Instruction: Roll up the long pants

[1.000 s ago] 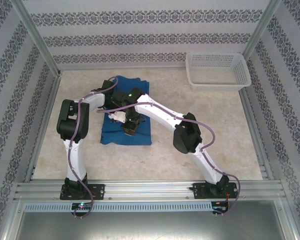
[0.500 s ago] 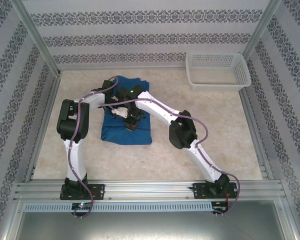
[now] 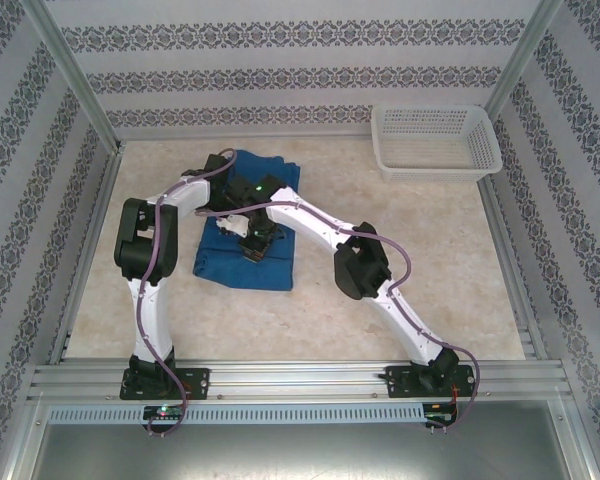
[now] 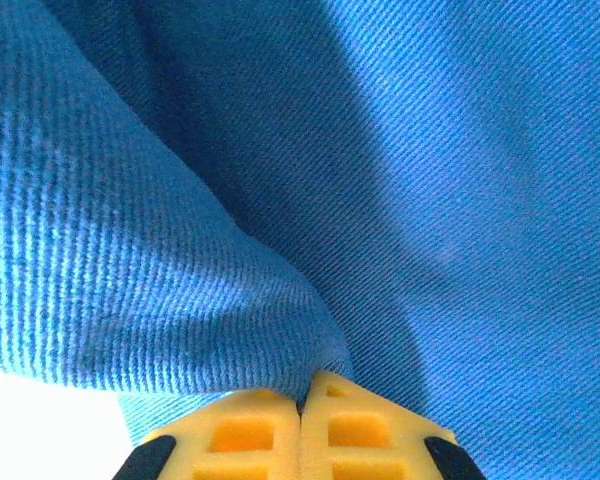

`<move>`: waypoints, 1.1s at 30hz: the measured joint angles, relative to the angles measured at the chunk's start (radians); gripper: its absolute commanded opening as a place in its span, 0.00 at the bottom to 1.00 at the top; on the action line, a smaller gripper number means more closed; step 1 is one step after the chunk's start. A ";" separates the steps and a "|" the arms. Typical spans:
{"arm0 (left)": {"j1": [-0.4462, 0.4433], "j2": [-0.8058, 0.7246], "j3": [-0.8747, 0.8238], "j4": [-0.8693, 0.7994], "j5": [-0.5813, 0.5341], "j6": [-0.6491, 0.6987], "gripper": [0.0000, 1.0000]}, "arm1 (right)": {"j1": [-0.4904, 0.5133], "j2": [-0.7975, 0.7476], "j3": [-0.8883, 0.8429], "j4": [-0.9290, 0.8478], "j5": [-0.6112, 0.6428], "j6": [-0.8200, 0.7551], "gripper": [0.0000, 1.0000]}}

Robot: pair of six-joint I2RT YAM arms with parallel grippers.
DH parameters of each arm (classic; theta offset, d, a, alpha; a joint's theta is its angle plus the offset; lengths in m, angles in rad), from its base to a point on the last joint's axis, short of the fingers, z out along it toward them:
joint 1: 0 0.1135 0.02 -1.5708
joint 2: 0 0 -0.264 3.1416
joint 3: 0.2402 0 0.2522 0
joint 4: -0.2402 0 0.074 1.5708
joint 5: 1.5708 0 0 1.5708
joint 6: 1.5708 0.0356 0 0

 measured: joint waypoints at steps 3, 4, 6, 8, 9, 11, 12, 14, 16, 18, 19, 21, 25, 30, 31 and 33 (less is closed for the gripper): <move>0.000 -0.020 0.036 -0.051 -0.076 0.027 0.00 | 0.000 0.005 0.000 0.031 -0.001 0.001 0.00; 0.001 -0.035 0.043 -0.072 -0.116 0.037 0.00 | 0.000 0.005 0.000 0.045 -0.002 -0.002 0.00; 0.003 -0.070 0.051 -0.102 -0.196 0.055 0.00 | 0.007 0.000 0.005 0.076 -0.006 -0.010 0.00; 0.006 -0.114 0.053 -0.132 -0.283 0.066 0.00 | 0.017 -0.011 0.010 0.108 -0.014 -0.016 0.00; 0.008 -0.144 0.054 -0.148 -0.327 0.068 0.00 | 0.021 -0.019 0.012 0.126 -0.022 -0.020 0.00; 0.011 -0.199 0.054 -0.171 -0.413 0.068 0.02 | 0.031 -0.035 0.017 0.159 -0.037 -0.028 0.00; 0.011 -0.228 0.054 -0.182 -0.455 0.068 0.04 | 0.035 -0.044 0.018 0.176 -0.045 -0.034 0.00; 0.014 -0.275 0.054 -0.197 -0.525 0.067 0.06 | 0.042 -0.059 0.022 0.206 -0.061 -0.044 0.00; 0.018 -0.306 0.054 -0.209 -0.572 0.067 0.06 | 0.046 -0.067 0.021 0.232 -0.074 -0.050 0.00; 0.021 -0.308 0.059 -0.223 -0.597 0.066 0.05 | 0.047 -0.068 0.018 0.245 -0.084 -0.052 0.00; 0.023 -0.305 0.061 -0.234 -0.604 0.064 0.06 | 0.046 -0.065 0.011 0.240 -0.081 -0.050 0.00; 0.027 -0.304 0.071 -0.266 -0.603 0.060 0.11 | 0.043 -0.043 -0.010 0.217 -0.064 -0.034 0.00; 0.036 -0.263 0.103 -0.291 -0.578 0.057 0.11 | 0.023 0.024 -0.051 0.207 -0.034 -0.003 0.00; 0.036 -0.097 0.208 -0.283 -0.538 0.062 0.00 | 0.011 0.033 -0.066 0.192 -0.032 0.018 0.00; 0.039 -0.066 0.223 -0.283 -0.537 0.063 0.00 | 0.011 0.033 -0.066 0.192 -0.029 0.019 0.00; 0.048 -0.021 0.249 -0.285 -0.540 0.060 0.00 | 0.011 0.033 -0.066 0.192 -0.026 0.019 0.00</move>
